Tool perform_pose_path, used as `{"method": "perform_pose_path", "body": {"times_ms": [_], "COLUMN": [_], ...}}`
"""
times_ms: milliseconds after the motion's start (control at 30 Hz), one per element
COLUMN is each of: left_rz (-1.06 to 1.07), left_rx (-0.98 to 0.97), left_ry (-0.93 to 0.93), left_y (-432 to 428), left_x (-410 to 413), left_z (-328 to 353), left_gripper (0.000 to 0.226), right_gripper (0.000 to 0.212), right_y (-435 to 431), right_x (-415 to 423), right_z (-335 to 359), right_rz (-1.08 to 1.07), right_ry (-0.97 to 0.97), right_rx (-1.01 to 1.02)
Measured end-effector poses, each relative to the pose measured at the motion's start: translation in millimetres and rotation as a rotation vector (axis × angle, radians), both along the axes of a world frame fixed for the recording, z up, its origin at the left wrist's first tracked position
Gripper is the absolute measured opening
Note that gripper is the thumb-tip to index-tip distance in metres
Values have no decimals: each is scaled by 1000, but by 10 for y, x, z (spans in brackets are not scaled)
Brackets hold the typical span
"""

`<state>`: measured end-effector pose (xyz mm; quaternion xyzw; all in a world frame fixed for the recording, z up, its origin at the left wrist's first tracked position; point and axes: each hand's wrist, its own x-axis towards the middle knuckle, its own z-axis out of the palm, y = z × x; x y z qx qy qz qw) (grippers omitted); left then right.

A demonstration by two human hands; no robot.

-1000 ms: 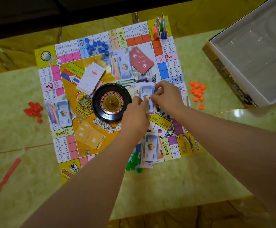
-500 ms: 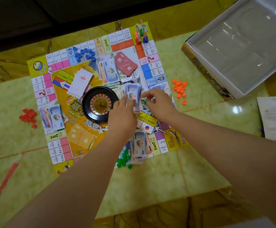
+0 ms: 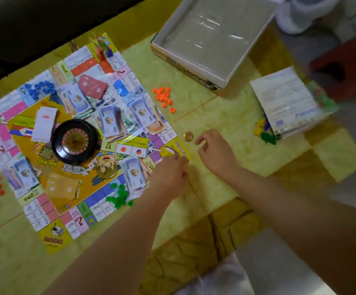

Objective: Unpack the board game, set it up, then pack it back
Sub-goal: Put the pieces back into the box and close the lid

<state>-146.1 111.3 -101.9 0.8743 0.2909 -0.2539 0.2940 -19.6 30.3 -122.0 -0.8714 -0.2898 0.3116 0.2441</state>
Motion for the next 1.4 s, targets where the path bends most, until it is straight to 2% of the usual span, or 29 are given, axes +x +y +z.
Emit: {"method": "perform_pose_path", "body": {"times_ms": [100, 200, 300, 433, 533, 633, 767, 900, 1033, 1100, 1167, 1267, 1333, 1400], "left_rz": [-186, -239, -167, -138, -82, -4, 164, 321, 512, 642, 822, 1003, 1060, 1088], "left_rx": [31, 27, 60, 76, 69, 12, -82, -163, -266, -336, -404, -451, -474, -508], "left_ry": [29, 111, 96, 139, 135, 102, 22, -50, -103, -151, -182, -166, -167, -195], "left_y": [-272, -469, -580, -657, -694, -757, -903, -1025, -1083, -1110, -1146, -1146, -1131, -1113], "left_x": [64, 110, 152, 248, 462, 783, 1345, 1893, 2287, 2424, 2595, 2720, 2736, 2728], "left_z": [-107, -150, -173, -144, -84, -44, 39, 72, 16, -21, -80, -96, -98, -88], "left_gripper": [54, 57, 51, 44, 37, 36, 34, 32, 32, 32, 37, 43, 37, 26], "right_gripper": [35, 47, 43, 22, 12, 12, 11, 32, 61, 68, 62, 32, 16, 14], "right_y": [-470, -764, -906, -1104, -1248, -1334, -1393, -1444, -1426, -1383, -1347, -1332, -1341, -1358], "right_x": [29, 44, 47, 197, 512, 948, 1632, 2219, 2532, 2602, 2746, 2864, 2890, 2901], "right_z": [-93, -135, -114, -28, 96, 216, 335, 241, 90, 20, -69, -73, -27, 25], "right_rz": [56, 180, 64, -256, -415, -481, -452, -390, -270, -233, -238, -215, -214, -233], "right_ry": [-8, 164, 236, 164, 93, -45, -187, -204, -45, 13, 37, 46, 77, 130], "right_rx": [-184, -294, -142, 26, 131, 189, 227, 57, -117, -177, -191, -144, -63, 20]}}
